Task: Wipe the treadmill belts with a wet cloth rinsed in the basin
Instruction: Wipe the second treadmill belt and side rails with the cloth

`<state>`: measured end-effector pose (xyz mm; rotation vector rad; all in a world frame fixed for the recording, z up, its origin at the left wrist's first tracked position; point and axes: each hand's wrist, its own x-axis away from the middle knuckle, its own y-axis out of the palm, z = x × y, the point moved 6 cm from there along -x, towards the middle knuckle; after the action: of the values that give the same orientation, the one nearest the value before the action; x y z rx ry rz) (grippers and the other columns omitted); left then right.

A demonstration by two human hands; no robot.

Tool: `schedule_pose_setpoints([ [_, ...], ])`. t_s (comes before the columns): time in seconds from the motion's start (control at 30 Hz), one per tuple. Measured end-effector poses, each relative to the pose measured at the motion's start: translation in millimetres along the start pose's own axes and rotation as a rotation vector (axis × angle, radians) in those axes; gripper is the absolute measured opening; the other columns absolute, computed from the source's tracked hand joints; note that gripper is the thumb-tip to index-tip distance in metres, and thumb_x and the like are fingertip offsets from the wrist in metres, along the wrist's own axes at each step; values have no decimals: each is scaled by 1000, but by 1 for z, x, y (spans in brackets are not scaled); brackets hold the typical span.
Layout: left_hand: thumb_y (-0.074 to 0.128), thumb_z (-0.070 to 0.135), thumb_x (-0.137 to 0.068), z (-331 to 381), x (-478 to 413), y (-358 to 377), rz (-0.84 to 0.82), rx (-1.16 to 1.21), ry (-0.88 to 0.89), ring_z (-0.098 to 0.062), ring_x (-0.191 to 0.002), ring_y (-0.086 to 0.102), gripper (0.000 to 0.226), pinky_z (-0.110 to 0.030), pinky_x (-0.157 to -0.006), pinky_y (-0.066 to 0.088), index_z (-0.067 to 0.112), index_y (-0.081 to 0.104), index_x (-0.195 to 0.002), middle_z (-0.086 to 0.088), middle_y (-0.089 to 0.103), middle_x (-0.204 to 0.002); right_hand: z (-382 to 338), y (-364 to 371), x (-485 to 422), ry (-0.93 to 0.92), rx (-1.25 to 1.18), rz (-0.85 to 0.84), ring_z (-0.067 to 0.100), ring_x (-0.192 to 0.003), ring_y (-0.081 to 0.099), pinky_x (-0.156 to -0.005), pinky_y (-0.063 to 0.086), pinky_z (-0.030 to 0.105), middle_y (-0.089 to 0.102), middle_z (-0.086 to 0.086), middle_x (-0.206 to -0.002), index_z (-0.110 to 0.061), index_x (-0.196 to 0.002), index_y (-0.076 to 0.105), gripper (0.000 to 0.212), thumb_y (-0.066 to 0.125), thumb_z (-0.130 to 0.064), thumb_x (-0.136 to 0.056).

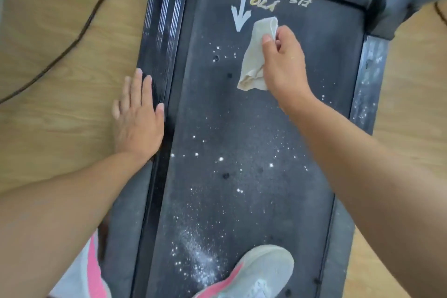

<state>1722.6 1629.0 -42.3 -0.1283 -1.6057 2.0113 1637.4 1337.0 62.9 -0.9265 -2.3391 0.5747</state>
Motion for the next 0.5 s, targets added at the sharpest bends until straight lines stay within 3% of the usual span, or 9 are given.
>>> schedule_pose_setpoints([
  [0.13, 38, 35, -106, -12, -13, 14, 41, 20, 75, -23, -161, 13, 70, -55, -110, 39, 18, 9, -168, 9, -5, -176, -37, -4, -74, -334, 178, 170, 15, -89, 46, -76, 39, 32, 52, -3, -98, -15, -99, 50, 22, 39, -31, -107],
  [0.23, 37, 38, -101, -12, -14, 17, 62, 21, 72, -26, -155, 29, 74, -51, -100, 46, 19, 12, -168, 11, -3, -176, -54, 16, -111, -483, 468, 194, 24, -97, 44, -73, 30, 34, 52, 5, -102, -22, -93, 48, 17, 38, -27, -106],
  [0.3, 36, 37, -100, -10, -13, 15, 71, 11, 85, -28, -152, 33, 74, -51, -101, 47, 17, 13, -168, 10, -2, -176, -39, 48, -117, -506, 655, 150, 32, -108, 48, -72, 41, 41, 58, 10, -112, -13, -103, 56, 19, 40, -23, -106],
  [0.37, 35, 36, -100, -10, -14, 13, 76, 11, 124, -30, -151, 35, 74, -51, -106, 48, 14, 15, -167, 7, -1, -176, -11, 87, -102, -600, 785, 84, 37, -106, 52, -64, 52, 46, 60, 11, -113, -10, -105, 60, 15, 47, -18, -105],
  [0.4, 34, 36, -100, -10, -15, 14, 70, 9, 135, -31, -150, 36, 74, -51, -106, 48, 13, 16, -167, 6, 0, -176, 1, 103, -92, -651, 841, 66, 36, -101, 54, -56, 50, 42, 61, 11, -113, -10, -104, 62, 11, 53, -16, -103],
  [0.5, 35, 36, -98, -10, -16, 18, 56, -11, 119, -33, -146, 40, 75, -51, -103, 52, 12, 18, -167, 5, 2, -176, 13, 113, -86, -698, 871, 71, 28, -82, 54, -44, 29, 31, 59, 6, -102, -13, -94, 62, 2, 62, -12, -96],
])
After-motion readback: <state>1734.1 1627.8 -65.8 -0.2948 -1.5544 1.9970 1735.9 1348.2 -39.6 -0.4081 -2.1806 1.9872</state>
